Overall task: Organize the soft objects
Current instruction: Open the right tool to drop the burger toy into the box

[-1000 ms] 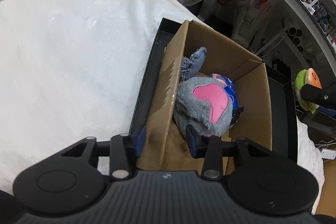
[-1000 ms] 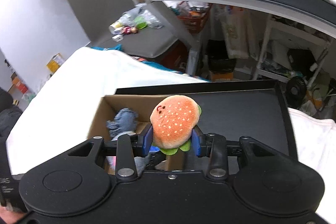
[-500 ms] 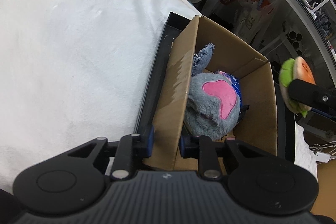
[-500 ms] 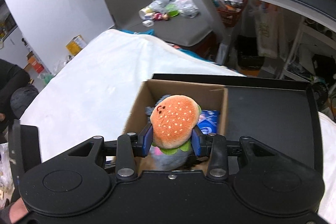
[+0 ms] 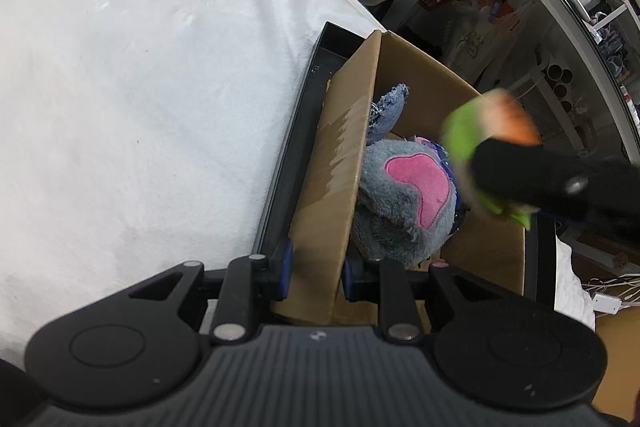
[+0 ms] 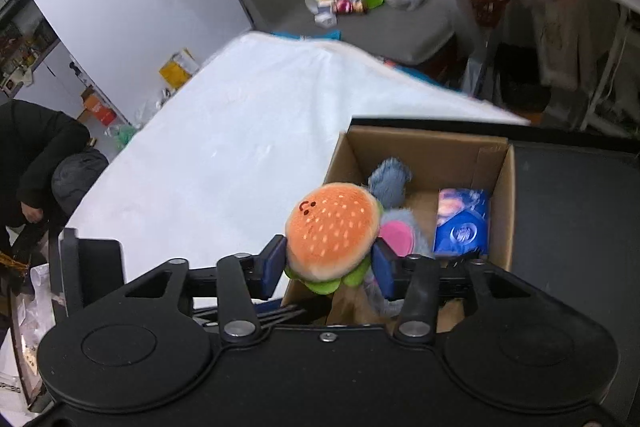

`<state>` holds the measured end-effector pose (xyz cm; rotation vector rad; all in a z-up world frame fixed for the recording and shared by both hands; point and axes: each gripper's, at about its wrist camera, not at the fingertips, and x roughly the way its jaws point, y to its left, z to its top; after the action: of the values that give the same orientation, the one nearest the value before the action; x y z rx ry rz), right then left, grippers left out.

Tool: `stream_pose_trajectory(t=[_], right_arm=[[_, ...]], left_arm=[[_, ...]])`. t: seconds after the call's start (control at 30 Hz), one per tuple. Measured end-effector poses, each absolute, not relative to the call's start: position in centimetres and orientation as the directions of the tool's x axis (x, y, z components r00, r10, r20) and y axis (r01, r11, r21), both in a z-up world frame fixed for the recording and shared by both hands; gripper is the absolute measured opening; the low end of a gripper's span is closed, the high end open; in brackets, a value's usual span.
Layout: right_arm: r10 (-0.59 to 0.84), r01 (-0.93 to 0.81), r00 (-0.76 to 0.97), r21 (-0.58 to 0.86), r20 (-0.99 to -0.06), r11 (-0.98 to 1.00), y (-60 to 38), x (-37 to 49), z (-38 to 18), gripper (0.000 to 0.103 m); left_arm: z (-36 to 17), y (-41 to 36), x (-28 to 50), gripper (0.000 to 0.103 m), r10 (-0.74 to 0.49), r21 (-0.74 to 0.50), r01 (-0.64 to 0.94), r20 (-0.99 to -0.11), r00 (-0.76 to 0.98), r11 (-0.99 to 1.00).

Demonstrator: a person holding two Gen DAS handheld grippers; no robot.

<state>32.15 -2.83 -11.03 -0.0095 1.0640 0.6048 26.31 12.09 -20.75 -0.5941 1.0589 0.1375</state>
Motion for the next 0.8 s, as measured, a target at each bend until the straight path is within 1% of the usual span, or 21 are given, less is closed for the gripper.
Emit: stream_pose_trajectory(t=[0.07, 0.17, 0.37, 0.43, 0.6, 0.67, 0.8], right_arm=[[0.45, -0.452, 0.334, 0.278, -0.828, 0.848, -3.0, 32.3, -11.4, 0.05], [0.446, -0.431, 0.348, 0.282, -0.824, 0.857, -4.0, 32.4, -11.4, 0.054], [0.422, -0.393, 0.379, 0.269, -0.824, 0.879, -7.1, 32.9, -10.8, 0.054], [0.41, -0.375, 0.388, 0.265, -0.825, 0.888, -8.4, 33.1, -10.7, 0.055], [0.391, -0.326, 0.409, 0.269, -0.825, 0.906, -11.4, 33.2, -10.8, 0.059], [0.384, -0.301, 0.416, 0.273, -0.824, 0.913, -12.5, 33.2, -11.1, 0.064], [0.387, -0.278, 0.411, 0.291, -0.825, 0.915, -13.9, 33.1, -11.9, 0.064]], left_arm=[[-20.7, 12.1, 26.3, 0.023, -0.173, -0.393, -0.383, -0.851, 0.497, 0.836], [-20.8, 12.1, 26.4, 0.023, -0.174, -0.394, -0.383, -0.851, 0.496, 0.836], [-20.6, 11.9, 26.5, 0.023, -0.165, -0.38, -0.383, -0.857, 0.489, 0.842], [-20.5, 11.8, 26.6, 0.027, -0.162, -0.371, -0.384, -0.863, 0.478, 0.846], [-19.7, 11.5, 26.5, 0.031, -0.136, -0.336, -0.378, -0.874, 0.467, 0.863], [-19.4, 11.6, 26.5, 0.033, -0.126, -0.327, -0.383, -0.876, 0.465, 0.864], [-18.4, 11.6, 26.2, 0.038, -0.11, -0.317, -0.386, -0.874, 0.473, 0.866]])
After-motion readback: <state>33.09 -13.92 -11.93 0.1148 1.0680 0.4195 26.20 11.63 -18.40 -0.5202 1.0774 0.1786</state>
